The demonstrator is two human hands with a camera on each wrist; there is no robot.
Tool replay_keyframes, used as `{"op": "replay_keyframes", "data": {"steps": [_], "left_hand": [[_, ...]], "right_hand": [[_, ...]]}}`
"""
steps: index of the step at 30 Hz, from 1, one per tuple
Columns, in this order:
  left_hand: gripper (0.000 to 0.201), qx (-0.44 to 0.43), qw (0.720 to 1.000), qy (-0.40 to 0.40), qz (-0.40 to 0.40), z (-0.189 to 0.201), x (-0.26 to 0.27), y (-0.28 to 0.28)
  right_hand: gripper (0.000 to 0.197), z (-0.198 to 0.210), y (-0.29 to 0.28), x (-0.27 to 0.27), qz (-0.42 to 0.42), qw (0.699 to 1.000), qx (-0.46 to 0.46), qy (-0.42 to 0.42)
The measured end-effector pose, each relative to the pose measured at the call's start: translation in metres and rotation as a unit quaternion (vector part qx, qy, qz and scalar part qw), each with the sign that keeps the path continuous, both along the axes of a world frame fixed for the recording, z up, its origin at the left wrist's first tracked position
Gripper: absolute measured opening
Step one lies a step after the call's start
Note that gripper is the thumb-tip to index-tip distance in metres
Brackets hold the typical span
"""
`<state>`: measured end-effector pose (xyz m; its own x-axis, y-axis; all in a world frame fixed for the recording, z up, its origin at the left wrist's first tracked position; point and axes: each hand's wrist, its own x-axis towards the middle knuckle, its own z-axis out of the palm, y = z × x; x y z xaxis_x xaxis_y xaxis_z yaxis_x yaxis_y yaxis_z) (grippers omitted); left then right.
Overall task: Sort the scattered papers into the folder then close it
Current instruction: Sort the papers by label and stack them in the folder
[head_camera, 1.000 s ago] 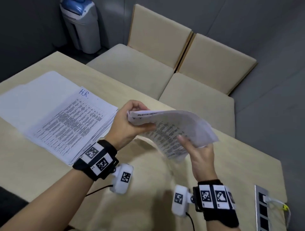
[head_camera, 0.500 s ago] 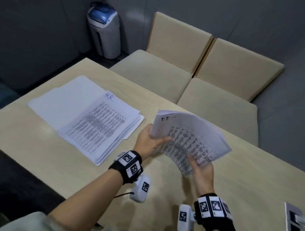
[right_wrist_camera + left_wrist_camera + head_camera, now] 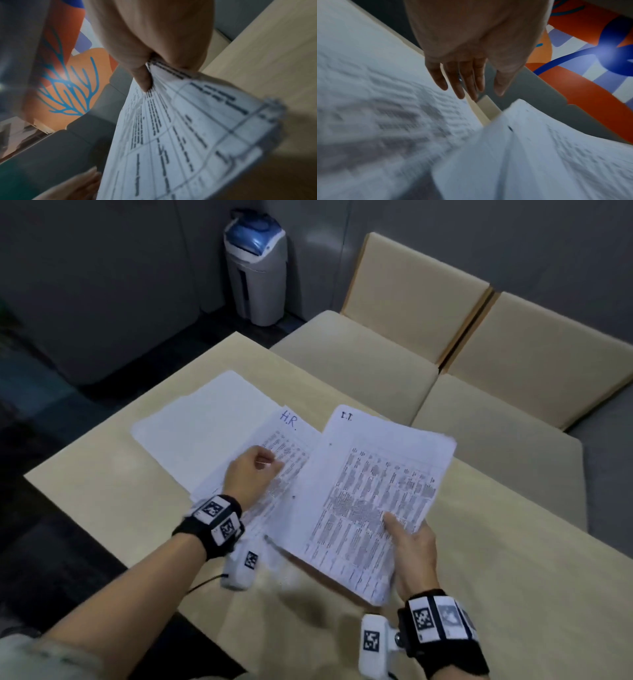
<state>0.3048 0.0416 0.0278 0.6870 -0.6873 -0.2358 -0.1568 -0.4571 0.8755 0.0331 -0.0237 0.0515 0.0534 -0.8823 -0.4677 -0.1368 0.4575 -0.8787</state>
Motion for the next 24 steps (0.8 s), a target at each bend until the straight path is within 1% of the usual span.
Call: {"op": "replay_keyframes", "data": {"steps": [2, 3, 5, 7, 8, 9, 10, 11, 12, 13, 14, 16, 18, 20, 22, 23, 24], "left_hand": [[0.03, 0.064, 0.995, -0.069, 0.02, -0.013, 0.055, 0.011], [0.034, 0.09, 0.991, -0.096, 0.028, -0.017, 0.081, 0.016], [0.042, 0.14, 0.982, -0.118, 0.041, -0.021, 0.129, 0.023], [0.047, 0.187, 0.972, -0.134, 0.051, -0.022, 0.172, 0.026], [0.047, 0.2, 0.968, -0.143, 0.048, -0.022, 0.189, 0.026], [0.044, 0.199, 0.969, -0.139, 0.036, -0.022, 0.203, 0.026], [0.04, 0.188, 0.974, -0.124, 0.011, -0.023, 0.211, 0.024], [0.037, 0.175, 0.979, -0.1, -0.028, -0.024, 0.214, 0.022], [0.037, 0.165, 0.98, -0.08, -0.075, -0.025, 0.213, 0.018], [0.04, 0.162, 0.977, -0.065, -0.122, -0.025, 0.208, 0.014], [0.045, 0.163, 0.972, -0.051, -0.164, -0.026, 0.2, 0.011], [0.058, 0.169, 0.958, -0.042, -0.226, -0.028, 0.179, 0.003], [0.065, 0.191, 0.942, -0.063, -0.27, -0.03, 0.158, -0.007], [0.059, 0.223, 0.926, -0.079, -0.295, -0.03, 0.141, -0.017], [0.048, 0.253, 0.913, -0.075, -0.312, -0.026, 0.131, -0.027], [0.042, 0.264, 0.91, -0.06, -0.314, -0.024, 0.127, -0.031], [0.041, 0.264, 0.911, -0.04, -0.313, -0.023, 0.125, -0.034]], "right_hand": [[0.026, -0.007, 0.006, 0.03, -0.001, 0.999, 0.042, -0.017], [0.029, -0.011, 0.009, 0.044, -0.004, 0.997, 0.066, -0.034], [0.035, -0.017, 0.013, 0.073, -0.01, 0.991, 0.115, -0.067], [0.036, -0.027, 0.015, 0.1, -0.008, 0.988, 0.14, -0.066], [0.036, -0.033, 0.016, 0.113, 0.0, 0.99, 0.139, -0.037], [0.037, -0.039, 0.017, 0.125, 0.025, 0.992, 0.124, 0.013], [0.04, -0.045, 0.017, 0.136, 0.065, 0.988, 0.107, 0.086], [0.045, -0.051, 0.017, 0.144, 0.098, 0.977, 0.094, 0.165], [0.047, -0.054, 0.017, 0.152, 0.111, 0.963, 0.09, 0.23], [0.051, -0.06, 0.016, 0.157, 0.111, 0.952, 0.094, 0.269], [0.059, -0.065, 0.015, 0.161, 0.106, 0.946, 0.108, 0.286], [0.07, -0.07, 0.014, 0.167, 0.084, 0.946, 0.14, 0.279], [0.069, -0.072, 0.01, 0.169, 0.056, 0.954, 0.163, 0.245], [0.065, -0.07, 0.003, 0.166, 0.034, 0.96, 0.168, 0.223], [0.075, -0.069, -0.001, 0.16, 0.016, 0.964, 0.171, 0.205], [0.08, -0.071, -0.002, 0.157, 0.01, 0.964, 0.172, 0.201], [0.08, -0.071, -0.002, 0.155, 0.006, 0.965, 0.172, 0.199]]}}
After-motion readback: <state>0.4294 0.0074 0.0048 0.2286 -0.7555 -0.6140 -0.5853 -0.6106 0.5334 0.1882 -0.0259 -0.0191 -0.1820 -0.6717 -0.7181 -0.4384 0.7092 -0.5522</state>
